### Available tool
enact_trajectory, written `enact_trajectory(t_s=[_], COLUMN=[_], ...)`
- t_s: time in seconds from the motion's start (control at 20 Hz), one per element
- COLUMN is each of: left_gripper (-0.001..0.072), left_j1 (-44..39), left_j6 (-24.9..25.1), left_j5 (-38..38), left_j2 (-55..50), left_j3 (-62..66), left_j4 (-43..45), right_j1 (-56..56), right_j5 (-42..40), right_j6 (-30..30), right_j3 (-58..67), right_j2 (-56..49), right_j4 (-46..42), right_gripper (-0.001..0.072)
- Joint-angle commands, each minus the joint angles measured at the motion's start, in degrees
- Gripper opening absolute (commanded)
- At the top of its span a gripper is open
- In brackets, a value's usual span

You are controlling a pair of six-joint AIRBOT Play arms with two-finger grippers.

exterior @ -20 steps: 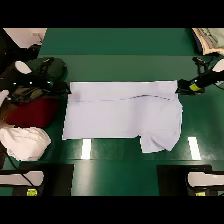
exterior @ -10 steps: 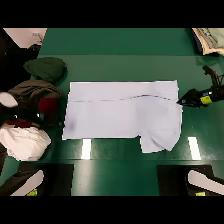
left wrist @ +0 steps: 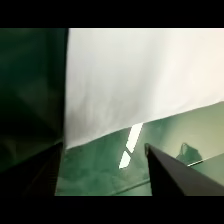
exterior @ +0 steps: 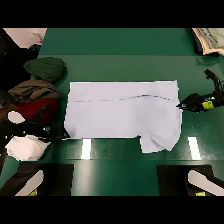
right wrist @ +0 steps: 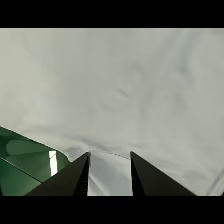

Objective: Fold the shirts.

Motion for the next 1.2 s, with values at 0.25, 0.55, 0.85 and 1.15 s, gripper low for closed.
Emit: enact_trajectory(t_s=[0.25,0.55,0.85,1.15], left_gripper=[0.0218,0.0023,0.0023,0.0024], left_j1=[0.0,0.0,0.0,0.0], left_j6=[1.4,2.4,2.5,2.6], left_j5=[4.9,3.0,3.8,3.4], left_j2=[-0.2,0.2,0.2,0.2], left_j3=[-0.6,2.9,4.9,4.9], left_j4=[-4.5,-4.4,-4.5,-4.5], right_j1=[-0.1,-7.2,-12.8,-5.4], right_j5=[1.0,1.8,-0.5,-6.2], right_j6=[-0.1,4.6,6.2,8.1], right_j3=[-0.2,-12.2,-31.5,-32.4], right_j2=[0.2,6.9,15.3,12.0], right_j4=[-0.3,-13.5,-11.9,-8.8], right_gripper=[0.0305,0.0307,0.0407,0.0404])
